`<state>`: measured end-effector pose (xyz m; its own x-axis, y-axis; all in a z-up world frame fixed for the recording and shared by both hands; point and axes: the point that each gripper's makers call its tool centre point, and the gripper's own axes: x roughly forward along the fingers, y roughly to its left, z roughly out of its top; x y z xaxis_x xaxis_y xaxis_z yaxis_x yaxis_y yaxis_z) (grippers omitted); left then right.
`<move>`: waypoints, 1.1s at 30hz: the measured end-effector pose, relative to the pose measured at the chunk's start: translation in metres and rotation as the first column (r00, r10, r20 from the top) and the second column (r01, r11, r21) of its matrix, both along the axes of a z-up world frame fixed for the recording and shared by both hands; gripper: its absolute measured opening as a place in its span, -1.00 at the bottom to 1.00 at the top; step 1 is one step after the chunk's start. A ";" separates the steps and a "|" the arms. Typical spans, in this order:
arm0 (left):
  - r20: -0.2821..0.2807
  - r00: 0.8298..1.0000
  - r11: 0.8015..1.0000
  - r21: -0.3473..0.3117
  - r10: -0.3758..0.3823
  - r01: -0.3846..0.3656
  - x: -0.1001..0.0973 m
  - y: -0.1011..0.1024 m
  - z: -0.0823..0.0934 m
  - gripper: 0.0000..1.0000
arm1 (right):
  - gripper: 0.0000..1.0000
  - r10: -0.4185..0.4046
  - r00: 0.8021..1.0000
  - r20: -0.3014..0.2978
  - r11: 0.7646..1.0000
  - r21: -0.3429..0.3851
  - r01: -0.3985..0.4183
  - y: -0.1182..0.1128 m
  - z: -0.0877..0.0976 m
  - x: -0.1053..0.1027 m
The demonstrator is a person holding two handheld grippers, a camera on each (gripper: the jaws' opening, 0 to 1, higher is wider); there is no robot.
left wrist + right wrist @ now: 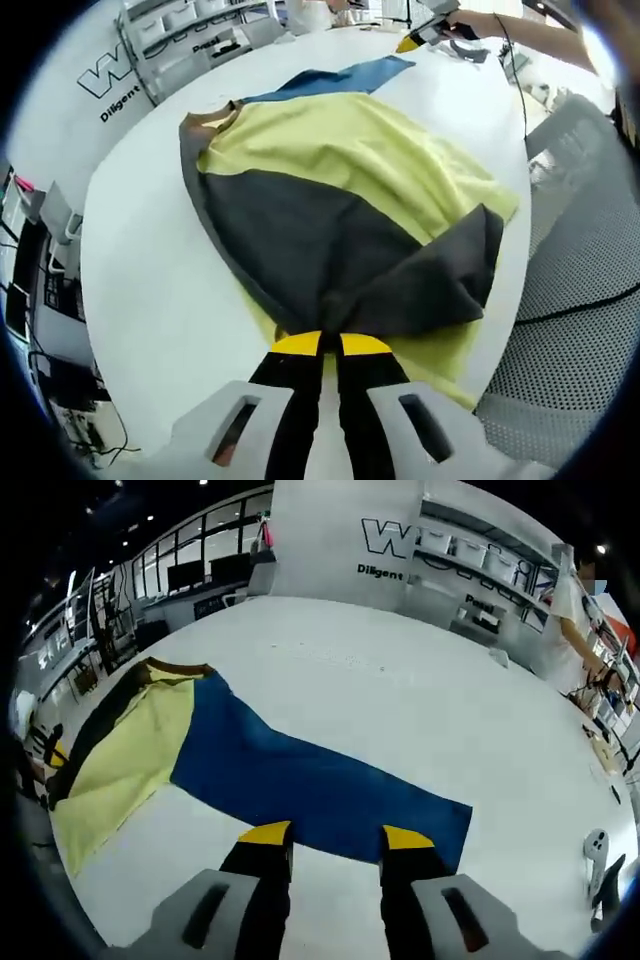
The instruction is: Fold the garment on the visible template until the final outline fits inside the template.
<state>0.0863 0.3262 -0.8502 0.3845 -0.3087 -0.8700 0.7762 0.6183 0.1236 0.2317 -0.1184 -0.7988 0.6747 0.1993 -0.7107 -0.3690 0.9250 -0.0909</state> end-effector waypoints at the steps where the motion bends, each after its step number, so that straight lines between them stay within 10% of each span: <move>1: 0.003 1.000 1.000 -0.007 0.001 -0.001 0.000 0.001 0.000 -0.96 | -0.45 -0.001 1.000 0.000 1.000 0.003 0.001 0.003 0.000 -0.004; 33: 0.051 0.989 0.990 -0.010 0.138 -0.138 -0.005 0.007 0.008 -0.80 | -0.34 0.163 0.986 -0.041 0.959 0.240 -0.149 0.144 -0.013 -0.105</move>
